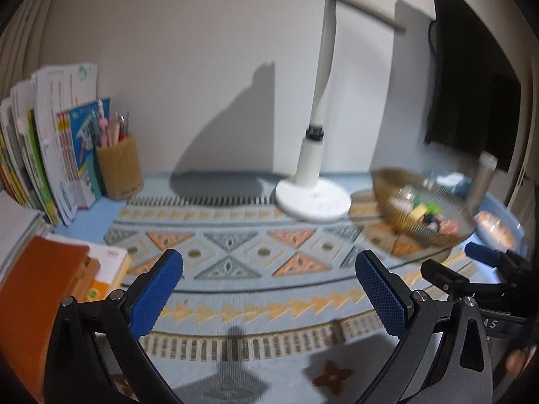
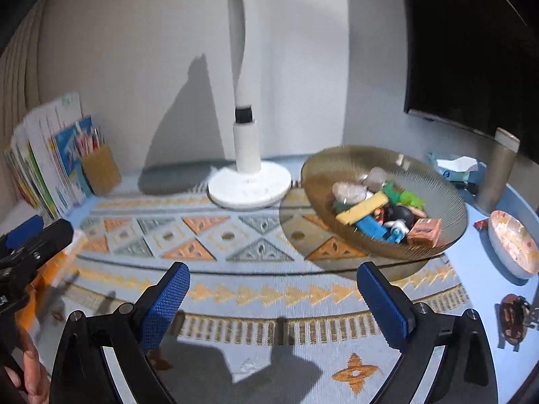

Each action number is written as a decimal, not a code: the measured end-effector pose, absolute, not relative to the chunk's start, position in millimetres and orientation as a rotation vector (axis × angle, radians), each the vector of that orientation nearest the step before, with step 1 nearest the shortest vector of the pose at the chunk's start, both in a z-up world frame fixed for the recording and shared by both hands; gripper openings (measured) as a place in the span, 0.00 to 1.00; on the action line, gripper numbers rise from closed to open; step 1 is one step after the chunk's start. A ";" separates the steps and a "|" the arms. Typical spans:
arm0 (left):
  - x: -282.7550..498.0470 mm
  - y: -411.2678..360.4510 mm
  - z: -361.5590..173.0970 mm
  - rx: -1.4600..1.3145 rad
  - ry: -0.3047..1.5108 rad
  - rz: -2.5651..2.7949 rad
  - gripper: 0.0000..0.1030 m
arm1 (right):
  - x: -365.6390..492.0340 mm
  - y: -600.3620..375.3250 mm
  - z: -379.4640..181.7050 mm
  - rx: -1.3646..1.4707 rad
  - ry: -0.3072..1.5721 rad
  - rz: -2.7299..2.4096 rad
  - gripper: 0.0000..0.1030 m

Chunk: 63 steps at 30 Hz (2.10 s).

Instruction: Organize rigid objects

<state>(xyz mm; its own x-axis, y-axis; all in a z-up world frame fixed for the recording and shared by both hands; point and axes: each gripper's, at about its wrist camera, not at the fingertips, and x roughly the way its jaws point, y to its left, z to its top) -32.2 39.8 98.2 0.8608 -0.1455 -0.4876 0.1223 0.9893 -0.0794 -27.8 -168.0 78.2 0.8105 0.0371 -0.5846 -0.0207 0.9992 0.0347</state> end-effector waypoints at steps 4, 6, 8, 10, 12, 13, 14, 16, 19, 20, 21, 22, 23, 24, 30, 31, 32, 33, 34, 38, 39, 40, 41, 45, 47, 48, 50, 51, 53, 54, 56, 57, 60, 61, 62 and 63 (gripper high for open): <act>-21.0 32.0 69.2 -0.005 0.561 -0.131 0.99 | -18.5 -169.3 49.6 0.020 0.661 0.020 0.96; -21.2 30.3 61.5 -0.003 0.566 -0.129 1.00 | -15.9 -171.7 37.9 0.025 0.672 0.014 0.96; -17.8 27.2 58.3 0.007 0.594 -0.124 0.99 | -12.4 -175.2 29.4 0.042 0.696 0.004 0.96; -17.4 25.0 55.5 0.016 0.600 -0.124 1.00 | -12.9 -175.2 30.5 0.046 0.686 -0.003 0.96; -17.3 21.4 53.8 0.037 0.603 -0.111 0.99 | -14.8 -175.1 30.6 0.045 0.678 -0.006 0.96; -17.9 18.8 53.1 0.052 0.603 -0.106 0.99 | -16.0 -174.6 30.7 0.042 0.675 -0.004 0.96; -17.8 17.5 52.4 0.060 0.601 -0.103 0.99 | -16.7 -173.6 31.5 0.039 0.671 -0.005 0.96; -20.8 13.8 52.8 0.083 0.588 -0.099 0.99 | -17.6 -172.1 31.9 0.033 0.668 -0.005 0.96; -22.2 9.2 53.0 0.107 0.582 -0.093 0.99 | -18.1 -167.7 31.5 0.014 0.669 -0.003 0.97; -22.0 7.9 52.6 0.115 0.583 -0.091 0.99 | -17.8 -166.4 31.4 0.008 0.670 -0.005 0.97; -21.9 6.7 52.3 0.121 0.585 -0.091 0.99 | -17.6 -166.2 31.4 0.006 0.670 -0.007 0.97; -21.6 6.2 52.1 0.125 0.586 -0.090 0.99 | -17.4 -166.3 31.4 0.007 0.670 -0.006 0.97; -21.6 5.8 52.1 0.127 0.586 -0.090 1.00 | -17.4 -166.5 31.4 0.010 0.670 -0.005 0.97; -21.3 5.9 51.9 0.127 0.588 -0.090 0.99 | -17.4 -166.8 31.4 0.014 0.670 -0.006 0.98; -18.2 10.1 50.9 0.105 0.603 -0.087 1.00 | -16.9 -167.1 31.2 0.022 0.676 -0.013 1.00; -17.7 10.7 50.7 0.101 0.607 -0.086 1.00 | -16.5 -167.8 31.0 0.021 0.678 -0.012 1.00; -17.2 11.3 50.6 0.097 0.610 -0.086 0.99 | -15.9 -167.8 30.6 0.020 0.682 -0.014 1.00; -16.8 11.8 50.4 0.094 0.612 -0.086 0.99 | -15.3 -167.6 30.3 0.019 0.685 -0.014 1.00; -16.7 12.1 50.1 0.092 0.614 -0.086 1.00 | -15.0 -168.2 29.8 0.019 0.688 -0.013 1.00; -16.3 13.0 49.5 0.085 0.618 -0.083 0.99 | -14.5 -168.0 29.5 0.019 0.691 -0.013 1.00; -16.2 13.2 49.2 0.084 0.619 -0.082 1.00 | -14.1 -168.0 29.2 0.019 0.694 -0.014 1.00; -16.1 13.1 49.2 0.083 0.620 -0.081 1.00 | -13.8 -168.0 28.9 0.018 0.696 -0.014 1.00; -15.8 13.3 49.1 0.083 0.620 -0.082 0.99 | -13.7 -167.9 28.6 0.018 0.698 -0.015 1.00; -15.8 13.1 48.8 0.081 0.624 -0.080 0.99 | -12.5 -168.0 27.0 0.015 0.710 -0.013 1.00; -15.3 13.3 48.5 0.079 0.627 -0.080 0.99 | -11.6 -168.1 26.4 0.012 0.716 -0.013 1.00; -15.0 13.5 48.3 0.077 0.630 -0.081 0.99 | -11.2 -168.1 26.0 0.012 0.720 -0.012 1.00; -14.1 14.2 47.7 0.073 0.636 -0.079 0.99 | -10.4 -168.0 25.5 0.010 0.725 -0.013 1.00; -13.6 14.7 47.4 0.071 0.639 -0.078 0.99 | -9.9 -167.7 25.4 0.009 0.727 -0.015 1.00; -11.9 15.7 46.6 0.066 0.647 -0.073 0.99 | -8.8 -167.2 24.9 0.007 0.733 -0.014 1.00; -10.8 16.5 46.0 0.063 0.654 -0.072 0.99 | -7.7 -166.9 24.3 0.005 0.738 -0.015 1.00; -8.4 17.4 44.4 0.058 0.667 -0.066 0.99 | -4.3 -166.2 22.6 0.004 0.756 -0.013 1.00; -6.8 17.6 43.3 0.056 0.677 -0.060 0.99 | 0.0 -166.6 20.4 0.006 0.780 -0.015 1.00; 2.5 18.2 36.8 0.055 0.737 -0.040 1.00 | 18.2 -168.5 9.3 0.030 0.888 0.017 1.00; 7.9 18.1 33.0 0.053 0.775 -0.041 0.99 | 23.0 -168.7 5.9 0.035 0.917 0.030 1.00; 12.6 18.0 28.9 0.048 0.813 -0.049 0.99 | 28.3 -167.9 2.0 0.032 0.951 0.036 1.00; 16.6 18.9 25.3 0.037 0.844 -0.055 0.99 | 31.1 -166.5 -0.1 0.022 0.969 0.034 1.00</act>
